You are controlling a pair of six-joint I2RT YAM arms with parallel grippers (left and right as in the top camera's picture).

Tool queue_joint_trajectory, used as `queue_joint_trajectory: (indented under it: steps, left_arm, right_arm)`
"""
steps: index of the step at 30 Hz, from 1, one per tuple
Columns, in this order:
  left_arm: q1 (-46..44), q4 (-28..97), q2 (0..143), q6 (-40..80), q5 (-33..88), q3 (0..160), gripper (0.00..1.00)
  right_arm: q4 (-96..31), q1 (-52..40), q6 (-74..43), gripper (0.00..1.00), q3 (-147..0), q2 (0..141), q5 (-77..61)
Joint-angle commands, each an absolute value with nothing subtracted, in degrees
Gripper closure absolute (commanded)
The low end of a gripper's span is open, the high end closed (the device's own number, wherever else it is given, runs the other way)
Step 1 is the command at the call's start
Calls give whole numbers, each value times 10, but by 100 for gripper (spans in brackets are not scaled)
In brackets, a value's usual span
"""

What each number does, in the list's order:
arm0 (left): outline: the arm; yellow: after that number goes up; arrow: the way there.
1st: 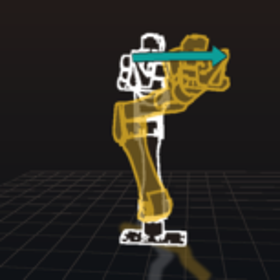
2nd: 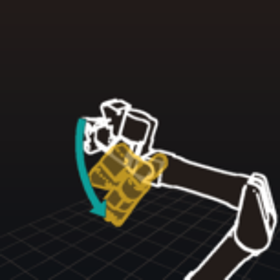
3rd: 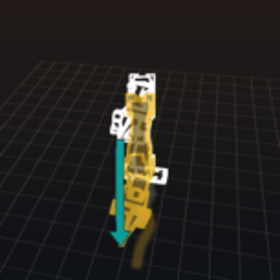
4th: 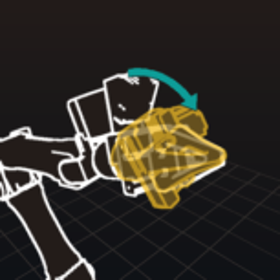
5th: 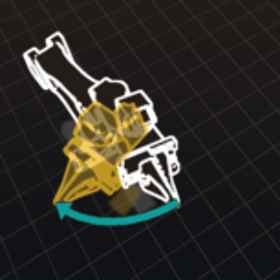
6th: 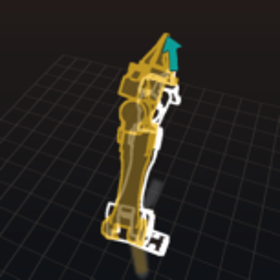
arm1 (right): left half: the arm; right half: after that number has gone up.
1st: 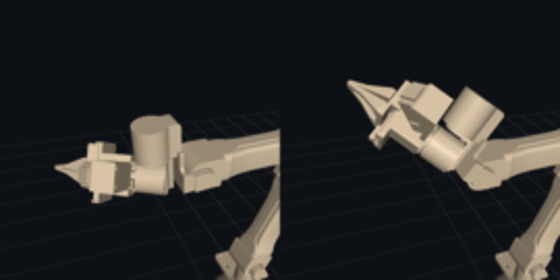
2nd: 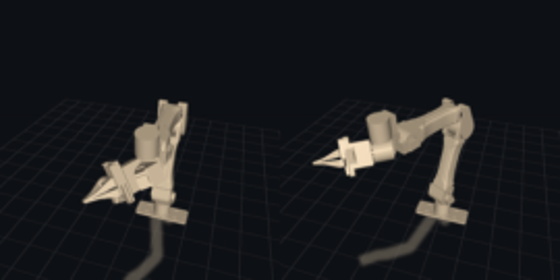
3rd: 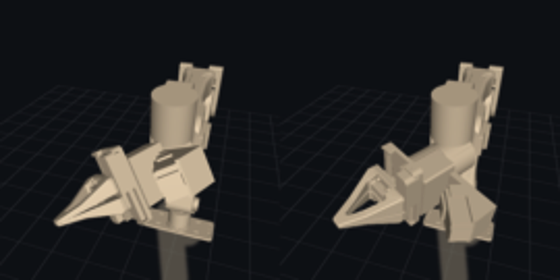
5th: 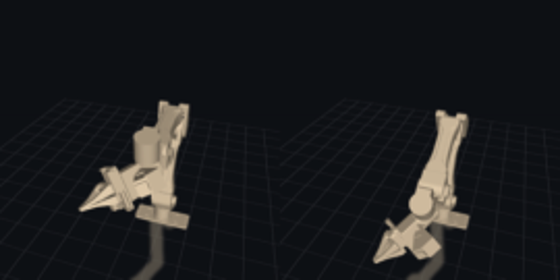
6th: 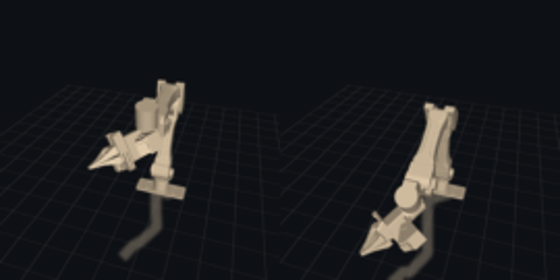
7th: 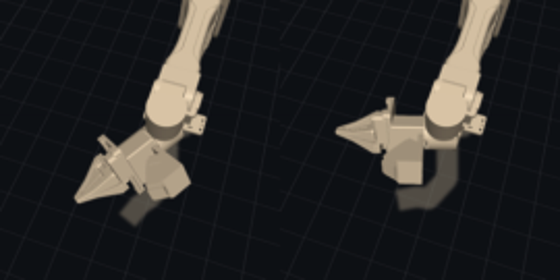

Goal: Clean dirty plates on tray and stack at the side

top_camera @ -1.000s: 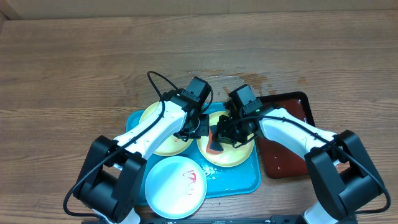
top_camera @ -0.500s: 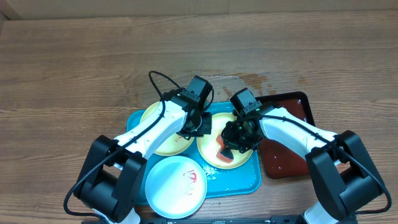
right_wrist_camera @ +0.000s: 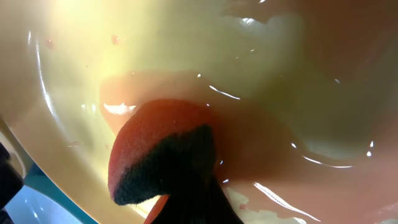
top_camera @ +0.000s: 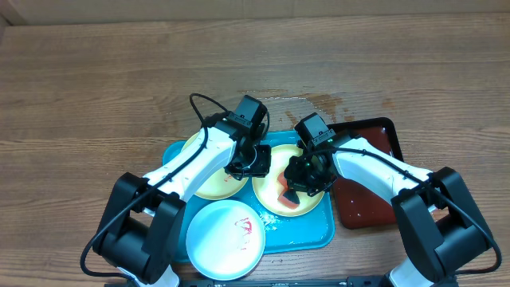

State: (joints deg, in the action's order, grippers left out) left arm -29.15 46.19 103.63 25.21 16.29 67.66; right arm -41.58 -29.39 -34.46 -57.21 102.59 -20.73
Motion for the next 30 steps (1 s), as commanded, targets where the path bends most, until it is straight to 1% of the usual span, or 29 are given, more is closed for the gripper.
queue_joint_trajectory:
  steps: [1,2,4,9,12,14,15,16,22,28,30]
  left_arm:
    - [-284,476,1041,248,139,688,58]
    - [-284,480,1041,248,139,688,53]
    - [-284,489,1041,248,140,688,50]
    - [-292,495,1042,249,138,678,53]
    - [-299,495,1042,257,141,675,60]
    - [-302,494,1042,260,162,675,59]
    - [-302,495,1042,262,174,675,56]
    - [-302,495,1042,265,183,672,55]
    - [-301,480,1042,306,191,621,56]
    - [-301,457,1042,320,190,603,53]
    - [-301,449,1042,322,190,603,55]
  right_arm:
    - [-415,-288,-340,96,-575,1027,-159]
    - [-415,-288,-341,96,-575,1027,-161]
    - [-413,-288,-341,96,-575,1027,-165]
    - [-412,-288,-341,96,-575,1027,-168]
    - [-412,-288,-340,96,-575,1027,-168]
    - [-412,-288,-340,96,-575,1027,-168]
    - [-412,-288,-340,96,-575,1027,-168]
    - [-412,-288,-340,96,-575,1027,-168]
    - [-413,-280,-336,96,-575,1027,-186]
    - [-415,-264,-317,96,-575,1027,-203]
    - [-415,-262,-314,96,-575,1027,-211]
